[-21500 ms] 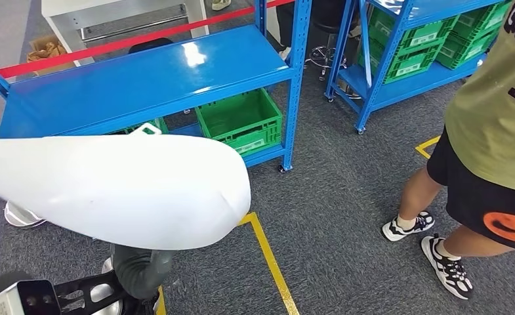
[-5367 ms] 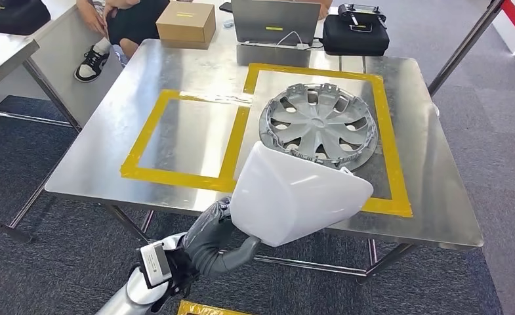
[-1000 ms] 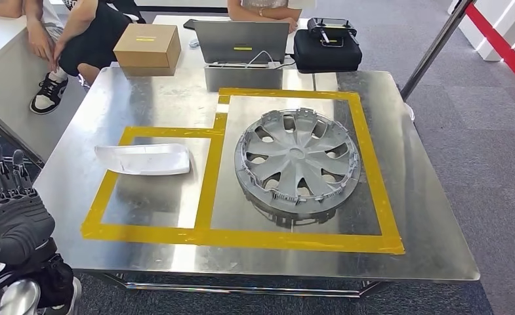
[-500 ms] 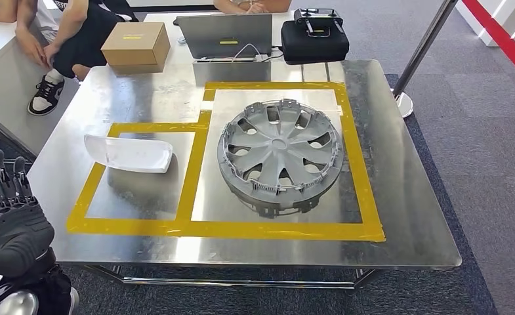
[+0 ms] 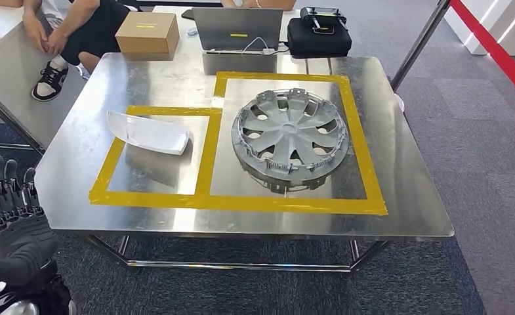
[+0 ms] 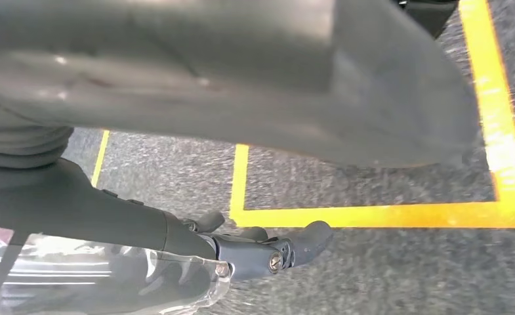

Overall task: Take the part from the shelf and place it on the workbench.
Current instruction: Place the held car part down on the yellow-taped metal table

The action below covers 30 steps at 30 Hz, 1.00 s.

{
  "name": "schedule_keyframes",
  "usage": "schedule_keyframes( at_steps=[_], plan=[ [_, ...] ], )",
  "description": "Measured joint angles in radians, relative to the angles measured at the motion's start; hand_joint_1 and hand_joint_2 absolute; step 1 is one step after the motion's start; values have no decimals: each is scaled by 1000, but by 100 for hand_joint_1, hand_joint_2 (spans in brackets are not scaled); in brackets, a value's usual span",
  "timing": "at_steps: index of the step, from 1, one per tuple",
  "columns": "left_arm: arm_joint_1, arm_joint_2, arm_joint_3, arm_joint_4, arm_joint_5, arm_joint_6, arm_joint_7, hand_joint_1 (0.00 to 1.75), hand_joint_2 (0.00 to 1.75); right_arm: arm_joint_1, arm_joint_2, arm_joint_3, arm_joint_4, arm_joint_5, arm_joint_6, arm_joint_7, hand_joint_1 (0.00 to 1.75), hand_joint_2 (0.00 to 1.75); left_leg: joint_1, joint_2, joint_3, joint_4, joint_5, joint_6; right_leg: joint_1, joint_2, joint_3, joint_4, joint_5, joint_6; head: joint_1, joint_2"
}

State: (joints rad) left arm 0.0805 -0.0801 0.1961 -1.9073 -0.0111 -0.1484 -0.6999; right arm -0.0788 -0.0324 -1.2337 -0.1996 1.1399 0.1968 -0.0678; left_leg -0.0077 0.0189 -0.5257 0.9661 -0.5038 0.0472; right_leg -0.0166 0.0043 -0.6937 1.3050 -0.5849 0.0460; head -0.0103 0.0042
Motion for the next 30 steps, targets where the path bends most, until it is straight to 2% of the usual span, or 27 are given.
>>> schedule_keyframes(
  at_steps=[1, 2, 3, 4, 5, 6, 8, 9, 10, 11, 12, 13, 14, 15, 16, 17, 18, 19, 20, 21, 23, 24, 25, 26, 28, 29, 30],
  plan=[
    [3, 0, 1, 2, -2, -5, 0, 0, 0, 0, 0, 0, 0, -1, 1, 0, 0, 0, 0, 1, -11, 4, 8, -1, 0, 0, 38, -30, 26, -2, 0, 0],
    [5, 0, 1, 5, -4, -10, 0, 0, 0, -1, 0, 0, 0, -2, 2, 0, 0, 0, -1, 2, -21, 9, 15, -4, 0, 0, 93, -95, 50, -6, 0, 0],
    [6, 0, 2, 8, -6, -15, 0, 0, 0, -2, -1, 0, 0, -3, 2, 1, 0, 0, -2, 2, -31, 15, 20, -7, 2, -1, 152, -175, 58, -10, 0, 0],
    [5, 0, 2, 12, -8, -20, 0, 0, 0, -4, -1, 0, 0, -5, 2, 1, 0, 0, -3, 3, -39, 21, 25, -11, 3, -1, 200, -247, 56, -15, -1, 0],
    [4, 1, 2, 15, -11, -24, 0, 0, 0, -6, -2, 0, 0, -6, 2, 1, 0, 0, -4, 4, -45, 25, 30, -16, 5, -1, 229, -297, 46, -18, -1, 0],
    [2, 1, 2, 20, -15, -28, 0, 0, 0, -8, -2, 0, 0, -8, 1, 1, 0, 0, -4, 4, -49, 26, 37, -22, 8, -1, 238, -321, 38, -22, -1, 0],
    [0, 1, 2, 27, -22, -32, 0, 0, 0, -8, -1, 0, 0, -9, 1, 0, 0, 0, -3, 2, -58, 29, 44, -35, 7, -3, 225, -328, 47, -36, 0, 0],
    [0, 1, 1, 30, -24, -33, 0, 0, 0, -7, 0, 0, 0, -9, 1, 0, 0, 0, -1, -2, -66, 40, 29, -41, 5, -4, 216, -330, 56, -45, -1, 0],
    [0, 2, 1, 32, -26, -33, 0, 0, 0, -7, 0, 0, 0, -9, 0, 0, 0, 0, 0, -7, -78, 67, -2, -47, 2, -6, 204, -331, 66, -52, -2, 0],
    [1, 2, 1, 34, -28, -36, 0, 0, 0, -8, 0, 0, 0, -9, 0, 0, 0, 0, 3, -12, -95, 114, -50, -53, 1, -7, 192, -332, 77, -56, -4, 0],
    [2, 3, 0, 37, -29, -38, 0, 0, 0, -8, 0, 0, -1, -9, 0, -1, 0, 0, 6, -14, -113, 176, -98, -58, 1, -7, 178, -331, 88, -58, -6, 0],
    [3, 3, -2, 40, -31, -41, 0, 0, 0, -8, 0, 0, -1, -9, 0, -1, 0, 0, 9, -14, -128, 241, -133, -61, 1, -7, 165, -330, 99, -58, -6, 0],
    [5, 3, -4, 43, -33, -44, 0, 0, 0, -8, 0, 0, -1, -9, 0, -2, 0, 0, 11, -14, -135, 289, -145, -64, 1, -7, 151, -329, 110, -56, -6, 0],
    [6, 4, -5, 45, -35, -46, 0, 0, 0, -8, 0, 0, -1, -8, 0, -3, 0, 0, 12, -14, -127, 308, -132, -64, 1, -7, 138, -328, 121, -54, -7, 0],
    [7, 4, -7, 46, -37, -47, 0, 0, 0, -8, -1, 0, -1, -7, 0, -4, 0, 0, 13, -14, -101, 290, -104, -64, 1, -7, 126, -327, 132, -52, -7, 0],
    [7, 4, -8, 46, -40, -49, 0, 0, 0, -9, -1, 0, -1, -6, 0, -6, 0, 0, 15, -14, -57, 235, -72, -63, 1, -7, 115, -326, 141, -48, -7, 0],
    [6, 4, -11, 46, -44, -50, 0, 0, 0, -9, -1, 0, -1, -5, 1, -7, 0, 0, 15, -15, 2, 154, -55, -61, 2, -7, 106, -324, 150, -44, -7, 0],
    [6, 4, -14, 46, -48, -51, 0, 0, 0, -9, -2, 0, -1, -4, 1, -9, 0, 0, 15, -17, 57, 73, -51, -58, 3, -6, 100, -323, 158, -39, -7, 0],
    [5, 5, -17, 46, -51, -52, 0, 0, 0, -9, -3, 0, -1, -4, 1, -11, 0, 0, 13, -19, 95, 11, -57, -55, 4, -5, 95, -322, 167, -33, -6, 0],
    [5, 5, -20, 46, -56, -55, 0, 0, 0, -10, -4, 0, -1, -4, 2, -12, 0, 0, 11, -21, 113, -24, -65, -50, 5, -5, 93, -322, 175, -26, -6, 0],
    [5, 6, -26, 48, -61, -60, 0, 0, 0, -10, -6, 0, -1, -4, 2, -15, 0, 0, 7, -19, 100, -31, -57, -32, 1, -5, 85, -323, 188, -13, -5, 0],
    [4, 6, -29, 50, -64, -62, 1, 0, 0, -10, -7, 0, -1, -4, 3, -16, 0, 0, 7, -16, 88, -30, -47, -21, -2, -5, 77, -313, 175, -7, -5, 0],
    [4, 7, -33, 52, -66, -63, 2, 0, 0, -9, -8, 0, -1, -4, 3, -17, 0, 0, 7, -14, 75, -30, -35, -10, -3, -5, 64, -286, 142, -3, -3, 0],
    [4, 7, -38, 56, -69, -65, 3, 0, 0, -9, -9, 0, -1, -5, 3, -18, 0, 0, 8, -11, 61, -30, -23, -2, -4, -5, 48, -240, 92, -1, -1, 0],
    [6, 8, -47, 64, -76, -67, 7, 0, 0, -9, -13, 0, -1, -6, 3, -22, 0, 0, 3, -8, 31, -28, 1, 5, -2, -5, 17, -109, -7, 3, 1, 0],
    [9, 8, -50, 72, -80, -68, 10, 0, 0, -9, -14, 0, -1, -8, 3, -24, 0, 0, 1, -7, 16, -26, 13, 6, -2, -5, 11, -52, -27, 2, 1, 0],
    [12, 9, -53, 81, -85, -69, 15, 0, 0, -9, -16, 0, -1, -9, 3, -26, 0, 0, -2, -6, 1, -22, 24, 6, -1, -5, 19, -23, -20, 0, 1, 0]
  ],
)
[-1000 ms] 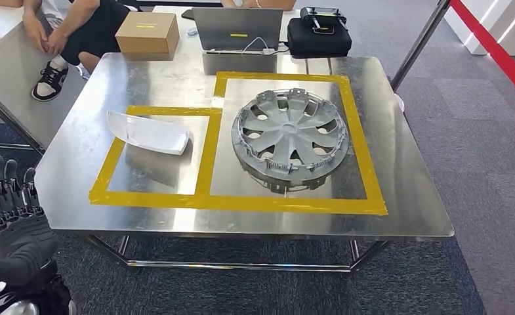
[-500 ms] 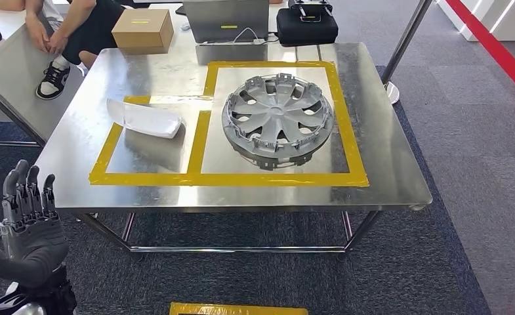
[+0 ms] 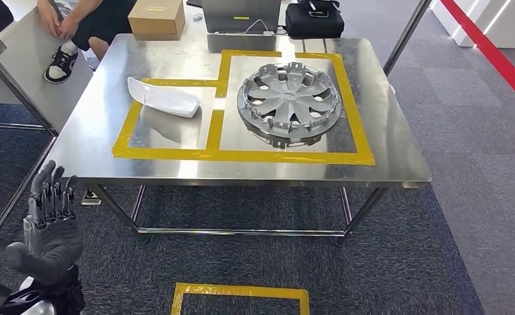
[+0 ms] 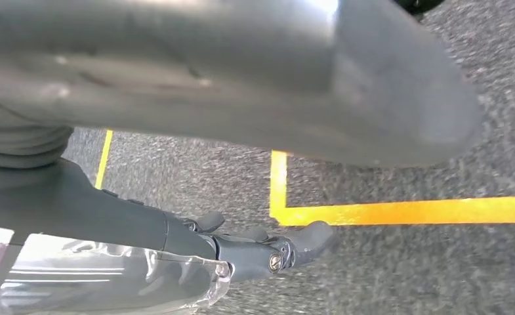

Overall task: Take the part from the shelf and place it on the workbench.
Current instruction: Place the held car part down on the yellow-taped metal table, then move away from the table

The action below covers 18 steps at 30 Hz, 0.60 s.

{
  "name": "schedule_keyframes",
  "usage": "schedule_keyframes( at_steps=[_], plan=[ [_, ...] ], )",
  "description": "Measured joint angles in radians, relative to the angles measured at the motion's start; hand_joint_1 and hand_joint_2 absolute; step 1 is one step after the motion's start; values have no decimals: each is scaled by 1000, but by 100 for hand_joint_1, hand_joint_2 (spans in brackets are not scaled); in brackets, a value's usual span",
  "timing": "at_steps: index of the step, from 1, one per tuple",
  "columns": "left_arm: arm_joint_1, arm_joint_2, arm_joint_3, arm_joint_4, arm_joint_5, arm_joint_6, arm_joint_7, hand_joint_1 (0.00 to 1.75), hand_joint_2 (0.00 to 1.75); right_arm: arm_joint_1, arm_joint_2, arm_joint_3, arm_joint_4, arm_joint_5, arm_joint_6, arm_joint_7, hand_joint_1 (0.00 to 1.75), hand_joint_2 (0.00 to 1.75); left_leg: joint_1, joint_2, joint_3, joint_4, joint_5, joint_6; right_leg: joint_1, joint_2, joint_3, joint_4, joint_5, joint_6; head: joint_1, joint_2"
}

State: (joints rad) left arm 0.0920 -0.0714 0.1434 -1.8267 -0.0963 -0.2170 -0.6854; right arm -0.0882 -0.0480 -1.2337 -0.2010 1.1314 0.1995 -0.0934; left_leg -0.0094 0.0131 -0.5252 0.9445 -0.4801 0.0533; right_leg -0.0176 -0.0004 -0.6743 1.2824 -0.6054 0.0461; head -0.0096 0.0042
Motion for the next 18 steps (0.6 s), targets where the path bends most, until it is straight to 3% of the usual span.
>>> schedule_keyframes(
  at_steps=[1, 3, 5, 6, 8, 9, 11, 13, 14, 15, 16, 18],
  plan=[
    [3, 0, -3, 11, -8, 0, 7, 0, 0, 0, -1, 0, 0, -1, 0, -1, 0, 0, -2, 1, -15, 6, 10, 0, 1, 0, 26, -7, 25, -4, 0, 0],
    [7, 1, -9, 42, -31, -1, 27, 0, 0, -1, -2, 0, 0, -5, 1, -3, 0, 0, -4, 1, -44, 20, 25, -3, 4, 0, 127, -125, 72, -15, 0, 0],
    [7, 3, -16, 94, -62, -1, 47, 0, 0, -4, -4, 0, -1, -9, 2, -4, 0, 0, -7, 1, -62, 32, 38, -10, 9, 0, 225, -275, 67, -22, -1, 0],
    [5, 3, -19, 132, -79, 0, 52, 0, 0, -6, -4, 0, -1, -9, 2, -4, 0, 0, -8, 2, -67, 35, 45, -15, 11, 0, 246, -316, 57, -26, -1, 0],
    [-2, 7, -24, 232, -113, 8, 56, 0, 0, -7, -3, 0, -1, -10, 3, -3, 0, 0, -7, 3, -74, 34, 59, -27, 14, 0, 244, -332, 60, -36, -1, 0],
    [-9, 10, -26, 296, -132, 15, 53, 0, 0, -7, -2, 0, -1, -10, 3, -1, 0, 0, -5, 1, -79, 39, 52, -34, 13, -2, 237, -332, 69, -43, -1, 0],
    [-31, 19, -28, 445, -167, 33, 40, 0, 0, -8, 1, 0, -1, -9, 4, 4, 0, 0, -1, -5, -101, 91, -11, -48, 9, -5, 216, -333, 93, -57, -4, 0],
    [-69, 31, -27, 618, -193, 55, 31, 0, 0, -10, 3, -1, -1, -10, 4, 9, 0, 0, 5, -8, -138, 213, -108, -60, 9, -7, 185, -332, 119, -62, -7, 0],
    [-90, 38, -24, 716, -207, 71, 35, 0, 0, -10, 4, -1, -1, -10, 4, 12, 0, 0, 8, -8, -153, 277, -134, -64, 9, -7, 169, -330, 132, -61, -7, 0],
    [-110, 46, -21, 820, -223, 91, 44, 0, 0, -10, 5, -2, -1, -11, 4, 15, 0, 0, 11, -8, -155, 319, -135, -66, 9, -7, 152, -327, 144, -60, -8, 0],
    [-126, 55, -18, 920, -238, 113, 56, 0, 0, -10, 6, -2, -1, -11, 4, 17, 0, 0, 13, -8, -142, 331, -115, -67, 9, -6, 135, -322, 155, -59, -8, 0],
    [-150, 72, -10, 1095, -261, 147, 97, 0, 0, -8, 8, -2, -1, -11, 4, 20, 0, 0, 17, -8, -60, 246, -63, -66, 9, -5, 102, -308, 171, -53, -8, 0]
  ],
)
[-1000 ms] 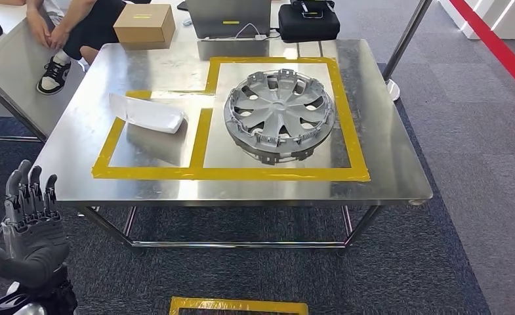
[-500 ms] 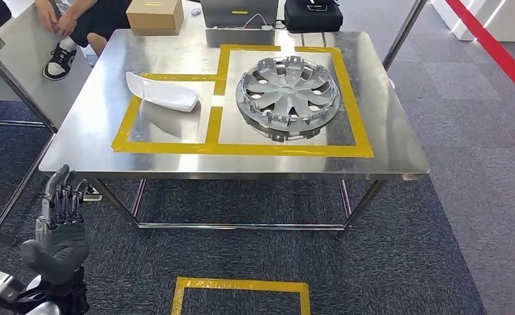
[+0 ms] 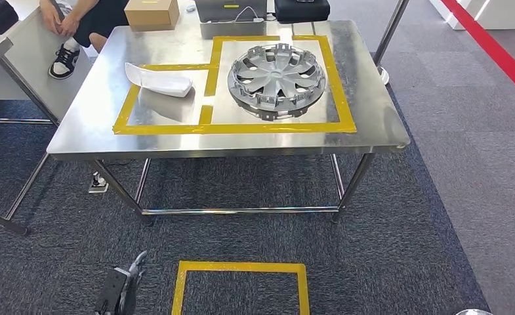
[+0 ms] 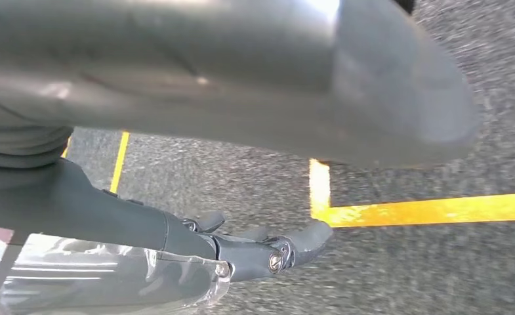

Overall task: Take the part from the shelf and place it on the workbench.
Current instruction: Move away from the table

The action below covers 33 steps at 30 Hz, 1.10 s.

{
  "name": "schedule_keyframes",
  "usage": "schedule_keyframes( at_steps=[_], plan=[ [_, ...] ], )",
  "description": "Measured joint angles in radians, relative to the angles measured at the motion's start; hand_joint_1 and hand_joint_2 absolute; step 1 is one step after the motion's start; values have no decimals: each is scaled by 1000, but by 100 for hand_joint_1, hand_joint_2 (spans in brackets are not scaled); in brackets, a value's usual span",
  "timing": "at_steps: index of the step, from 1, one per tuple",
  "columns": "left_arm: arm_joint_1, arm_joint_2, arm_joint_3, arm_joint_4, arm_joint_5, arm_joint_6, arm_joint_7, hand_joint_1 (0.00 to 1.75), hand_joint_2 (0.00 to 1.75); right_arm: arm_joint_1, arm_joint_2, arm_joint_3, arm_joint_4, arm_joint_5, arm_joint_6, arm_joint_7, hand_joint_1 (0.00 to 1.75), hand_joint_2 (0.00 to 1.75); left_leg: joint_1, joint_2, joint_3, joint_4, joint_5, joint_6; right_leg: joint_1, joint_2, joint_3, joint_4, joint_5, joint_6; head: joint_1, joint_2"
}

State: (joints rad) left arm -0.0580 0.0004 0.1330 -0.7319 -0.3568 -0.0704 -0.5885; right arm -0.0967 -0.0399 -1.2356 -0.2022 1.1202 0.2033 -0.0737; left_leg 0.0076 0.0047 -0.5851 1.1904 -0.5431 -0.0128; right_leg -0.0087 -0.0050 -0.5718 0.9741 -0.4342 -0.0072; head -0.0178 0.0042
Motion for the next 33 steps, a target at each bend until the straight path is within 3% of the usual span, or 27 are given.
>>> schedule_keyframes(
  at_steps=[2, 3, 4, 6, 7, 8, 10, 11, 12, 13, 14, 15, 16, 18, 19, 21, 22, 23, 24, 26, 27, 28, 29, 31, 33],
  plan=[
    [-20, 14, 4, 134, -17, 19, 62, 0, 0, 2, 1, 0, 0, 0, 1, -1, 0, 0, -1, -1, 110, -152, -2, 4, 3, 1, -24, 15, 13, 10, 0, 0],
    [-26, 18, 6, 192, -24, 27, 99, 0, 0, 3, 2, 0, 0, 1, 2, -2, 0, 0, -3, -2, 142, -203, -15, 9, 4, 1, -31, 20, 20, 17, 1, 0],
    [-27, 21, 8, 241, -29, 34, 133, 0, 0, 4, 3, 0, 0, 2, 3, -3, 0, 0, -6, -2, 155, -231, -24, 14, 4, 0, -36, 21, 28, 24, 1, 0],
    [-19, 23, 13, 323, -33, 43, 200, 0, 0, 9, 4, 0, 0, 3, 6, -6, 0, 0, -8, 1, 141, -236, -15, 33, 0, 0, -43, 21, 35, 37, 0, 0],
    [-14, 23, 15, 355, -33, 44, 229, 0, 0, 13, 5, 0, 0, 4, 7, -6, 0, 0, -8, 3, 132, -237, -4, 44, -2, 1, -49, 34, 14, 42, 1, 0],
    [-11, 23, 18, 383, -33, 45, 257, 0, 0, 17, 7, 0, 0, 5, 7, -6, 0, 0, -8, 5, 120, -239, 9, 54, -3, 2, -61, 67, -28, 46, 3, 0],
    [-7, 22, 23, 430, -33, 45, 310, 0, 0, 20, 9, 0, 0, 8, 8, -6, 0, 0, -10, 7, 90, -238, 34, 64, -4, 3, -90, 184, -141, 51, 6, 0],
    [-5, 21, 26, 449, -33, 44, 339, 0, 0, 20, 9, 0, 0, 10, 9, -6, 0, 0, -12, 8, 74, -237, 47, 65, -4, 3, -99, 249, -179, 52, 7, 0],
    [-2, 18, 30, 465, -31, 43, 369, 0, 0, 20, 10, 0, 0, 12, 9, -4, 0, 0, -15, 10, 59, -235, 59, 65, -4, 3, -98, 296, -189, 52, 7, 0],
    [2, 16, 34, 478, -29, 43, 395, 0, 0, 20, 11, 0, 0, 14, 10, -1, 0, 0, -16, 11, 43, -231, 70, 65, -4, 3, -82, 315, -175, 50, 6, 0],
    [4, 12, 38, 488, -26, 43, 415, 0, 0, 21, 12, 0, 0, 15, 12, 3, 0, 0, -18, 12, 27, -226, 81, 64, -3, 3, -50, 299, -145, 47, 6, 0],
    [6, 9, 42, 496, -24, 42, 429, 0, 0, 20, 13, 0, 0, 16, 16, 9, 0, 0, -19, 12, 11, -219, 90, 63, -2, 3, 0, 247, -117, 42, 6, 0],
    [6, 6, 45, 502, -23, 41, 437, 0, 0, 18, 14, 0, 0, 16, 23, 18, 0, 0, -20, 11, -3, -212, 99, 60, 0, 3, 61, 169, -107, 36, 6, 0],
    [4, -1, 49, 509, -23, 35, 449, 0, 0, 11, 17, 0, 0, 16, 45, 48, 0, 0, -21, 11, -20, -202, 115, 52, 5, 4, 158, 23, -125, 26, 6, 0],
    [4, -3, 51, 512, -25, 30, 456, 0, 0, 9, 20, 0, 0, 17, 56, 67, 0, 0, -21, 11, -24, -200, 124, 46, 8, 4, 177, -13, -136, 21, 5, 0],
    [4, -4, 56, 521, -29, 24, 465, 0, 0, 9, 31, 0, 0, 19, 67, 97, 0, 0, -17, 10, -31, -200, 137, 33, 11, 0, 166, -22, -127, 8, 6, 0],
    [5, -5, 57, 525, -30, 22, 468, 0, 0, 11, 36, 0, 1, 19, 70, 105, 0, 0, -15, 7, -36, -191, 123, 26, 9, -2, 156, -21, -116, 1, 6, 0],
    [7, -6, 59, 529, -30, 21, 470, 0, 0, 12, 40, 0, 1, 20, 70, 108, 0, 0, -14, 3, -45, -169, 89, 20, 7, -4, 143, -22, -103, -6, 4, 0],
    [7, -6, 59, 532, -31, 20, 471, 0, 0, 12, 44, 0, 1, 20, 71, 110, 0, 0, -12, -1, -58, -125, 35, 15, 5, -7, 128, -22, -89, -11, 1, 0],
    [6, -7, 60, 533, -31, 18, 473, 0, 0, 10, 48, 0, 1, 20, 71, 112, 0, 0, -7, -3, -81, -1, -69, 6, 5, -8, 91, -20, -61, -14, -4, 0],
    [6, -7, 60, 533, -31, 14, 473, 0, 0, 10, 50, 0, 1, 19, 72, 117, 0, 0, -5, -3, -84, 55, -88, 3, 4, -9, 72, -17, -47, -12, -4, 0],
    [5, -7, 61, 534, -30, 7, 473, 0, 0, 9, 52, 0, 1, 19, 73, 126, 0, 0, -3, -3, -76, 85, -77, 1, 4, -11, 53, -12, -35, -9, -4, 0],
    [6, -7, 62, 534, -30, -1, 473, 0, 0, 9, 54, -1, 1, 19, 74, 137, 0, 0, -1, -3, -54, 84, -49, 1, 3, -12, 34, -6, -24, -7, -4, 0],
    [4, -9, 66, 534, -29, -17, 476, 0, 0, 9, 62, -1, 1, 20, 76, 161, 0, 0, 2, -3, 40, -15, -3, 1, 3, -13, -2, 9, -4, 1, -5, 0],
    [2, -14, 71, 534, -24, -26, 485, 0, 0, 8, 73, -1, 1, 25, 80, 171, 0, 0, 2, -6, 147, -168, -18, 5, 5, -12, -28, 22, 14, 12, -4, 0]
  ],
)
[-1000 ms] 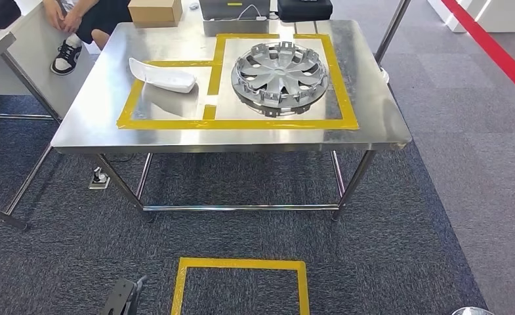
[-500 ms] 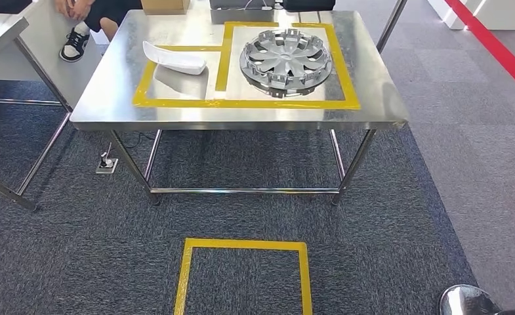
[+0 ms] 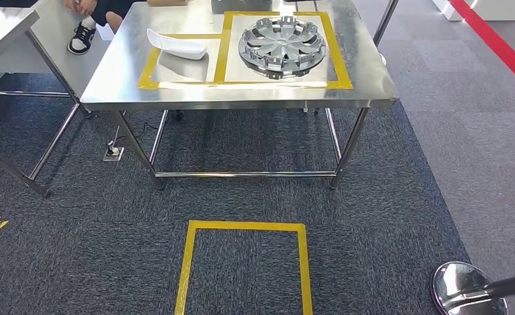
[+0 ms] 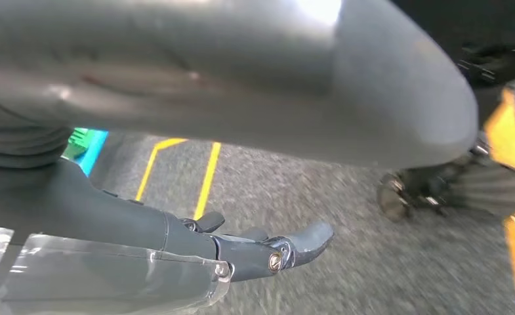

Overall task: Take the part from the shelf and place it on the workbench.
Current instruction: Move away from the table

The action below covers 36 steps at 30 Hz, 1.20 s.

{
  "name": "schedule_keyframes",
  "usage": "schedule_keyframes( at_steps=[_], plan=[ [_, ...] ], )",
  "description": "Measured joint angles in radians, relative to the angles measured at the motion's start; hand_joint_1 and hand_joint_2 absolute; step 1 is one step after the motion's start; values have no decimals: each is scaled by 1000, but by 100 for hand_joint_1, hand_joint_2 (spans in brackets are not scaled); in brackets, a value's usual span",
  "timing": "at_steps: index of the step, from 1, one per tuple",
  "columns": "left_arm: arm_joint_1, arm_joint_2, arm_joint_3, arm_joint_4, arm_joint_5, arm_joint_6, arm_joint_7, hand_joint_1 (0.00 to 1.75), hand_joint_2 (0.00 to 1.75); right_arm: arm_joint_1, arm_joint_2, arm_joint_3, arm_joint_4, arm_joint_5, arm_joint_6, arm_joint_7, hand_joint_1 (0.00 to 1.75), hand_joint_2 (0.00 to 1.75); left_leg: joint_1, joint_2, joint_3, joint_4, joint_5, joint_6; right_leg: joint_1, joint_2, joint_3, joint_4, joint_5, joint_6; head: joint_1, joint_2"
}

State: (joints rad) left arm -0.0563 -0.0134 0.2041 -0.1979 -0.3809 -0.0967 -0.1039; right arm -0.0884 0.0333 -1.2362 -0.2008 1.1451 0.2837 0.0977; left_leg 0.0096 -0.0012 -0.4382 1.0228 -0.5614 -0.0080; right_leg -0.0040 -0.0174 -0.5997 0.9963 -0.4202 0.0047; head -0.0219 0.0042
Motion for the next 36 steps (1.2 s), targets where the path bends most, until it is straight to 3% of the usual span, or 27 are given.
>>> schedule_keyframes(
  at_steps=[1, 2, 4, 6, 8, 9, 10, 11, 13, 15, 16, 20, 22, 26, 31, 36],
  plan=[
    [-1, -4, 3, 0, 3, -4, 5, 0, 0, 0, 6, 0, 0, 3, 2, 1, 0, 0, -2, -2, 28, -49, -15, 4, 1, 0, -8, 3, 10, 6, 0, 0],
    [-1, -7, 7, 1, 5, -6, 8, 0, 0, 0, 11, 0, 0, 6, 3, 0, 0, 0, -5, -3, 33, -72, -21, 11, 0, -1, -14, 3, 19, 13, 0, 0],
    [2, -15, 13, 3, 6, -9, 15, 0, 0, 1, 19, 0, 0, 6, 6, -8, 0, 0, -6, 0, 16, -74, -10, 31, -5, 0, -25, 6, 18, 25, 0, 0],
    [3, -21, 18, 5, 7, -4, 24, 0, 87, 2, 23, 0, 1, 2, 14, -20, 0, 0, -6, 6, -3, -76, 10, 49, -9, 3, -50, 66, -51, 35, 3, 0],
    [2, -25, 26, 6, 11, 8, 36, 0, 175, 1, 24, 0, 1, -1, 20, -27, 0, 0, -9, 10, -25, -74, 30, 57, -9, 6, -84, 194, -147, 41, 6, 0],
    [2, -28, 30, 6, 14, 14, 42, 0, 175, 1, 24, 0, 1, -1, 21, -26, 0, 0, -11, 11, -36, -74, 39, 57, -9, 7, -94, 255, -171, 42, 6, 0],
    [2, -30, 34, 6, 18, 18, 46, 0, 175, 1, 24, 0, 1, 1, 21, -23, 0, 0, -12, 12, -47, -73, 47, 57, -9, 8, -92, 291, -171, 41, 5, 0],
    [2, -32, 39, 6, 21, 17, 49, 0, 175, 2, 24, 1, 1, 4, 21, -17, 0, 0, -14, 13, -56, -71, 55, 56, -8, 8, -70, 288, -153, 39, 6, 0],
    [2, -34, 49, 6, 31, 9, 50, 0, 175, 2, 24, 1, 1, 9, 20, -5, 0, 0, -15, 13, -67, -69, 66, 53, -7, 9, 30, 169, -105, 29, 5, 0],
    [0, -37, 58, 6, 39, 3, 49, 0, 175, 0, 22, 1, 1, 12, 20, 2, 0, 0, -19, 14, -73, -66, 75, 46, -4, 10, 132, 14, -94, 18, 4, 0],
    [-1, -38, 62, 6, 42, 2, 49, 0, 175, -1, 22, 1, 1, 12, 19, 3, 0, 0, -21, 14, -75, -64, 78, 41, -2, 10, 156, -30, -98, 14, 4, 0],
    [-1, -39, 74, 7, 44, -1, 49, 0, 175, 3, 22, 1, 1, 12, 19, 7, 0, 0, -21, 13, -88, -58, 86, 48, 2, 10, 151, -48, -99, 12, 1, 0],
    [-1, -40, 77, 7, 44, -1, 49, 0, 175, 3, 22, 1, 1, 12, 19, 7, 0, 0, -18, 13, -91, -58, 91, 43, 5, 10, 146, -44, -98, 8, 1, 0],
    [-1, -40, 82, 7, 48, -8, 45, 0, 175, 1, 23, 1, 1, 13, 18, 12, 0, 175, -16, 13, -96, -59, 97, 34, 8, 9, 139, -38, -96, 4, 1, 0],
    [1, -39, 97, 6, 74, -38, 28, 0, 175, 7, 21, 25, 0, 1, 0, 20, 0, 175, -16, 13, -101, -59, 100, 29, 7, 9, 133, -34, -95, 3, 1, 0],
    [15, -37, 95, -3, 106, -35, 28, 0, 175, 28, 15, 134, -7, -108, -30, 13, 0, 175, -17, 13, -103, -58, 100, 29, 6, 9, 131, -34, -95, 3, 1, 0]
  ],
)
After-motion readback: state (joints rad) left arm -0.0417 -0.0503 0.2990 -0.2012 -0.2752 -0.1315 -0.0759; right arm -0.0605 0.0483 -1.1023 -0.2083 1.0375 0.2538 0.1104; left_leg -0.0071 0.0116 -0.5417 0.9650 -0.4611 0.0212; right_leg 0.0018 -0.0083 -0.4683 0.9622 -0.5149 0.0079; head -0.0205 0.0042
